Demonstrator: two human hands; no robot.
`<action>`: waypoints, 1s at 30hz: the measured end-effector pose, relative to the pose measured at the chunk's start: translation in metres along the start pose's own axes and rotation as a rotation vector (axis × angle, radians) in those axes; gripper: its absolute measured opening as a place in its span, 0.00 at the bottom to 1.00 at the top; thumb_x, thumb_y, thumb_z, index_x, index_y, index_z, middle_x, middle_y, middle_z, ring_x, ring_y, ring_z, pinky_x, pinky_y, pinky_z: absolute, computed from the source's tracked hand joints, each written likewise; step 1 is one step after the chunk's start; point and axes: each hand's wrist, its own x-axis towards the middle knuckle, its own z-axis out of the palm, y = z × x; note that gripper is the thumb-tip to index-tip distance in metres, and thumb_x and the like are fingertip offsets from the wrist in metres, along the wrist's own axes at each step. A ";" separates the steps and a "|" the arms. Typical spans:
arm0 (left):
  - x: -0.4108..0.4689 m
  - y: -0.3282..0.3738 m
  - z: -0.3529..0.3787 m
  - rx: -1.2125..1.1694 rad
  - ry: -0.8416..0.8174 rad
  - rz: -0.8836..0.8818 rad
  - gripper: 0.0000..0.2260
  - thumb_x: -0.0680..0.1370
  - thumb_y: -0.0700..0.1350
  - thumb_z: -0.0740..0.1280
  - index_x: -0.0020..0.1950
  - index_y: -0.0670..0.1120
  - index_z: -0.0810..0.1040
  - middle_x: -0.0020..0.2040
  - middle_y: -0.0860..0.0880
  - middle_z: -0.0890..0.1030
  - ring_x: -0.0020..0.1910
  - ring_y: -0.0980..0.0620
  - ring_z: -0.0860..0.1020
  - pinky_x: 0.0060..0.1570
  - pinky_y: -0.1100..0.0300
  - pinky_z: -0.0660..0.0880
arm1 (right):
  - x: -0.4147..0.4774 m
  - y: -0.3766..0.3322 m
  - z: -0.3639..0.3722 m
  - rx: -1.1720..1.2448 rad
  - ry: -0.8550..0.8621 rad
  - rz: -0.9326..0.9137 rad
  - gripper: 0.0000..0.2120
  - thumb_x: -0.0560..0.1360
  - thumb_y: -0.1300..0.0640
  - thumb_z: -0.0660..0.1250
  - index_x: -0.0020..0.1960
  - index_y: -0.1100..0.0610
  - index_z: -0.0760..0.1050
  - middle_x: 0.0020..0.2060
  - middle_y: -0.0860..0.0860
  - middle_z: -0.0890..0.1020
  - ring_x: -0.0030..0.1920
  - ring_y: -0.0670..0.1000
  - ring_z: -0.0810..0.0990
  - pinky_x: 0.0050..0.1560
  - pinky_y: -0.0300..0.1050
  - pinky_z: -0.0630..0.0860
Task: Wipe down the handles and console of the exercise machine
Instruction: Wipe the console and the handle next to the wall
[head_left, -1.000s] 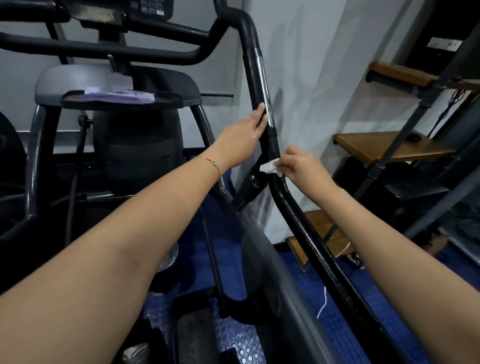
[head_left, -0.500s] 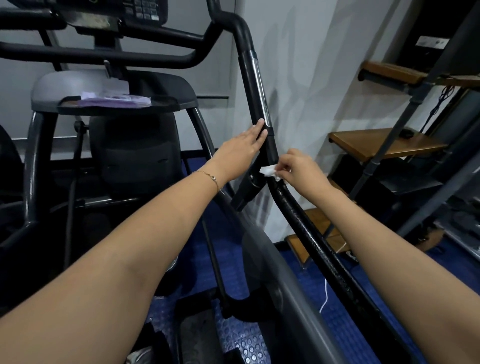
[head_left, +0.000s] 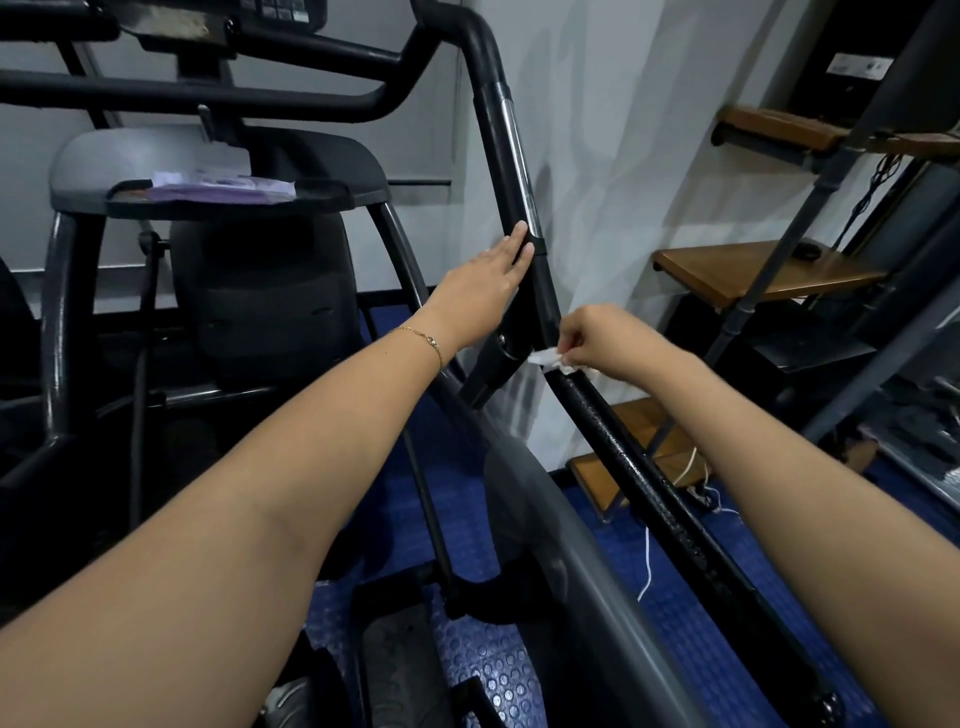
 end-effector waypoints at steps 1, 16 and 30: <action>0.000 0.001 0.001 -0.004 0.003 -0.008 0.30 0.79 0.31 0.52 0.78 0.43 0.44 0.78 0.45 0.40 0.77 0.48 0.51 0.60 0.59 0.70 | -0.001 -0.002 0.004 -0.001 0.070 0.008 0.04 0.71 0.63 0.68 0.46 0.61 0.79 0.47 0.56 0.80 0.48 0.55 0.79 0.47 0.44 0.73; -0.005 0.010 0.004 0.096 -0.006 0.056 0.29 0.79 0.32 0.52 0.78 0.43 0.46 0.78 0.41 0.42 0.77 0.44 0.51 0.70 0.56 0.61 | -0.009 -0.007 -0.012 0.002 -0.209 0.064 0.02 0.70 0.65 0.70 0.42 0.60 0.80 0.39 0.57 0.84 0.36 0.51 0.80 0.32 0.36 0.71; -0.018 0.025 0.030 0.135 -0.063 0.159 0.30 0.79 0.31 0.54 0.78 0.45 0.48 0.78 0.42 0.43 0.77 0.45 0.48 0.75 0.55 0.50 | -0.040 -0.016 -0.002 -0.071 -0.018 0.051 0.06 0.72 0.64 0.69 0.48 0.61 0.81 0.47 0.56 0.83 0.48 0.54 0.80 0.48 0.42 0.73</action>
